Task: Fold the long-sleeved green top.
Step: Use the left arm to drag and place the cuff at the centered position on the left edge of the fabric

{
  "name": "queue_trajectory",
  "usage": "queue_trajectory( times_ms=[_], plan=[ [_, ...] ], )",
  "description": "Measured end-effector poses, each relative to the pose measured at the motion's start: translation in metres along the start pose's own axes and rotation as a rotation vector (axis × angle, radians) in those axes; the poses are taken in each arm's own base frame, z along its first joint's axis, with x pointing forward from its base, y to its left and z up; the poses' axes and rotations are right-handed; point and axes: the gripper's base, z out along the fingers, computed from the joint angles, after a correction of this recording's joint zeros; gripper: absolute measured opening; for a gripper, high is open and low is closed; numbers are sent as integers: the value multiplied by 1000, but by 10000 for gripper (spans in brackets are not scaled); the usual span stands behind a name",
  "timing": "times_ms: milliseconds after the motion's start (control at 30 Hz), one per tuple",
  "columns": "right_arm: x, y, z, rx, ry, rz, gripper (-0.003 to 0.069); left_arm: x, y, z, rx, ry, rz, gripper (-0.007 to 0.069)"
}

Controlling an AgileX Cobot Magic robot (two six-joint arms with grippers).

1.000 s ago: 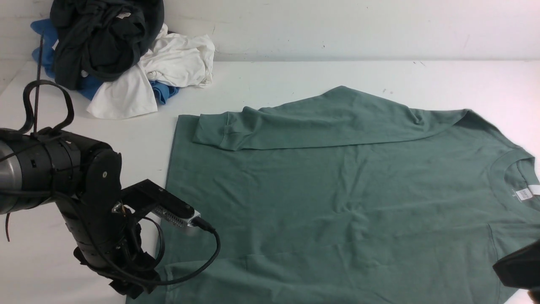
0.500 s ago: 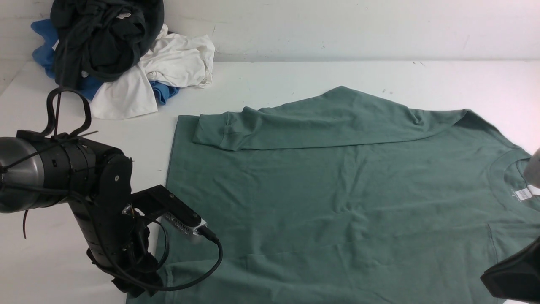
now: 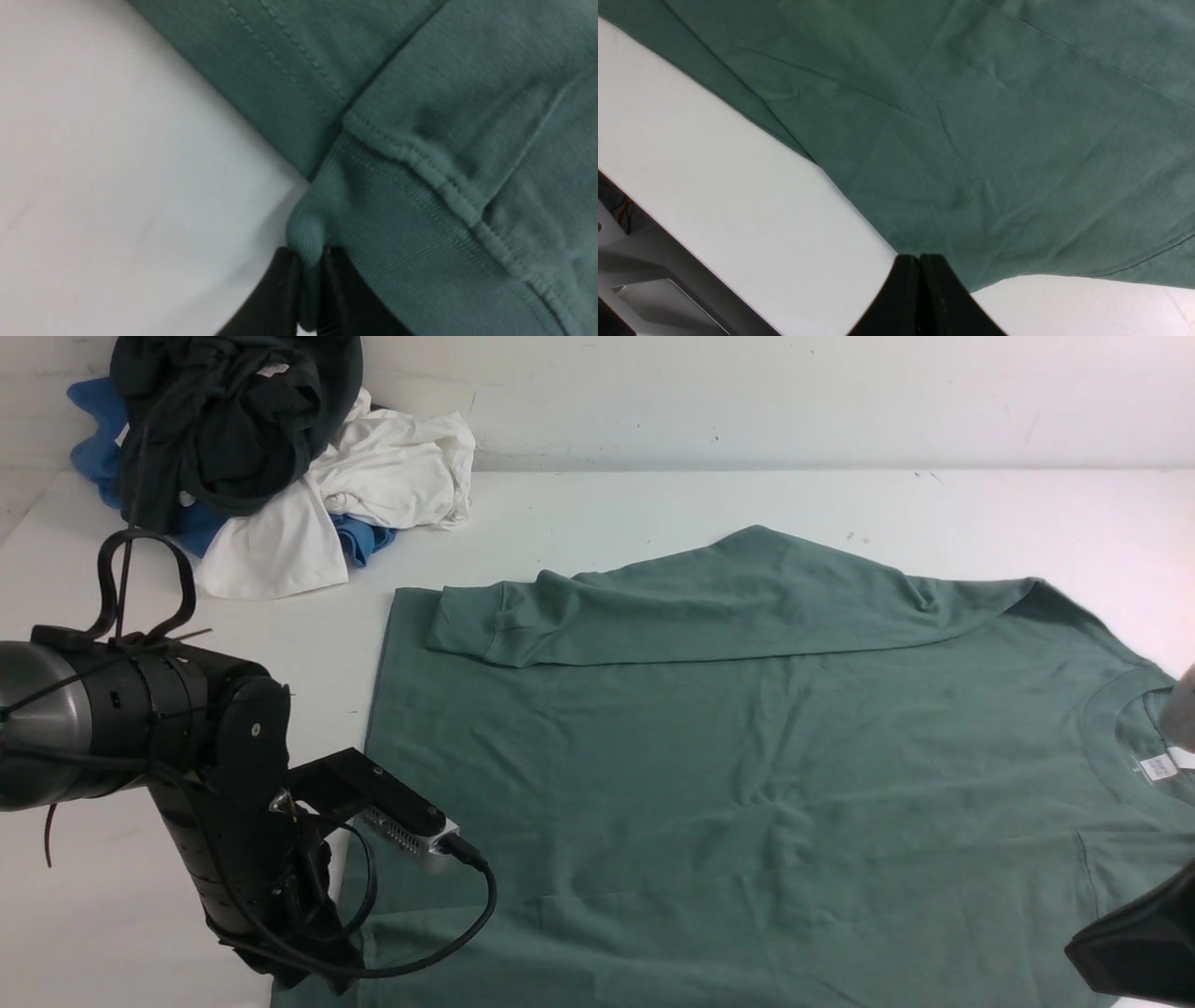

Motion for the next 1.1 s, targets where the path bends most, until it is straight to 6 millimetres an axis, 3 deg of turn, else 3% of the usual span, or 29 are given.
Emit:
queue_trajectory(
  times_ms=[267, 400, 533, 933, 1100],
  plan=[
    [-1, -6, 0, 61, -16, 14, -14, 3, -1, -57, -44, -105, -35, 24],
    [-3, -14, 2, 140, -9, 59, -14, 2, -1, -68, -41, -98, -45, 24],
    [-12, -34, 19, 267, 34, 134, -14, -7, -8, -82, -66, -106, 0, 24],
    [-28, -92, 85, 338, 116, 317, -4, -14, -19, -91, -111, -108, 58, 24],
    [-38, -103, 105, 322, 157, 331, 76, -14, -19, -91, -111, -108, 58, 24]
  ],
)
